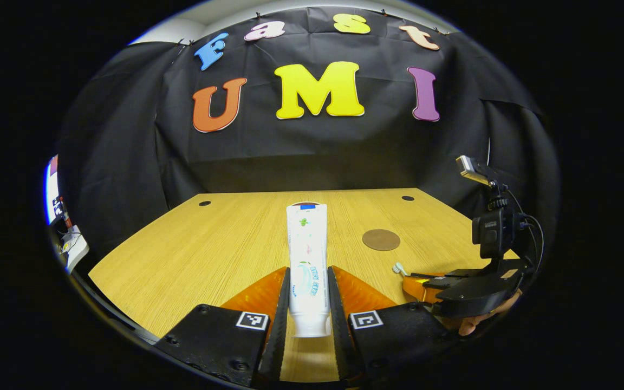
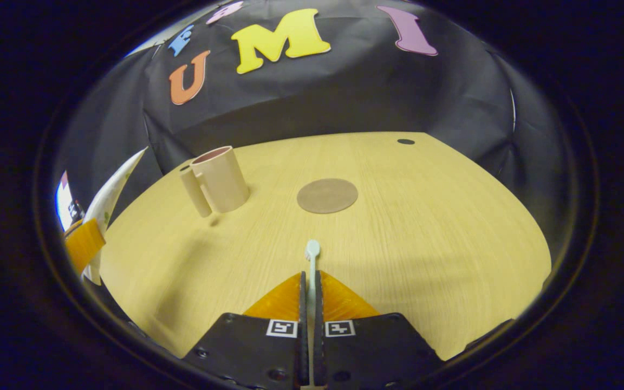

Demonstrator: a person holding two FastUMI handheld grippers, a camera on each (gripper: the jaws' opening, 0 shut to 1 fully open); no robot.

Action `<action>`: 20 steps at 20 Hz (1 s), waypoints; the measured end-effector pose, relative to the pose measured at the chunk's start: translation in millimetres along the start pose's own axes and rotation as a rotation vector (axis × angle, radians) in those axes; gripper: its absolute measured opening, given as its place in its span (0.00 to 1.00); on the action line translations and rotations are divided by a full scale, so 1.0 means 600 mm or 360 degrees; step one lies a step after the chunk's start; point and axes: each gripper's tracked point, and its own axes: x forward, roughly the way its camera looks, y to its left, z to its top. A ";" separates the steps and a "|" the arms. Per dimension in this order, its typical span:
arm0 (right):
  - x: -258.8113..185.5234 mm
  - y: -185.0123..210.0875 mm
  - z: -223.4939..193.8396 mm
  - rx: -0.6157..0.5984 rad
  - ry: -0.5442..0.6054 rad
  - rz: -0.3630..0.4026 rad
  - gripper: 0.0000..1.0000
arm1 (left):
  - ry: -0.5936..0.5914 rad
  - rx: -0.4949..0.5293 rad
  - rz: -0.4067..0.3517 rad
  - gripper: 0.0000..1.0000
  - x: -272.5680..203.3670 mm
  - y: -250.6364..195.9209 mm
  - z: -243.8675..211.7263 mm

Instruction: Put the toothbrush and toothpaste on the desktop into the cup, then pick up the cup and place it on the coaster on the desktop.

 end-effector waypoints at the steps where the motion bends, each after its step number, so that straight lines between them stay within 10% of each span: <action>1: 0.000 0.004 0.002 -0.0001 -0.0010 0.0025 0.04 | -0.0001 -0.0005 0.0005 0.40 0.000 0.002 0.001; 20: -0.247 0.053 0.177 -0.0127 -0.0920 0.0055 0.01 | -0.0175 -0.0114 -0.0027 0.41 -0.006 0.002 0.039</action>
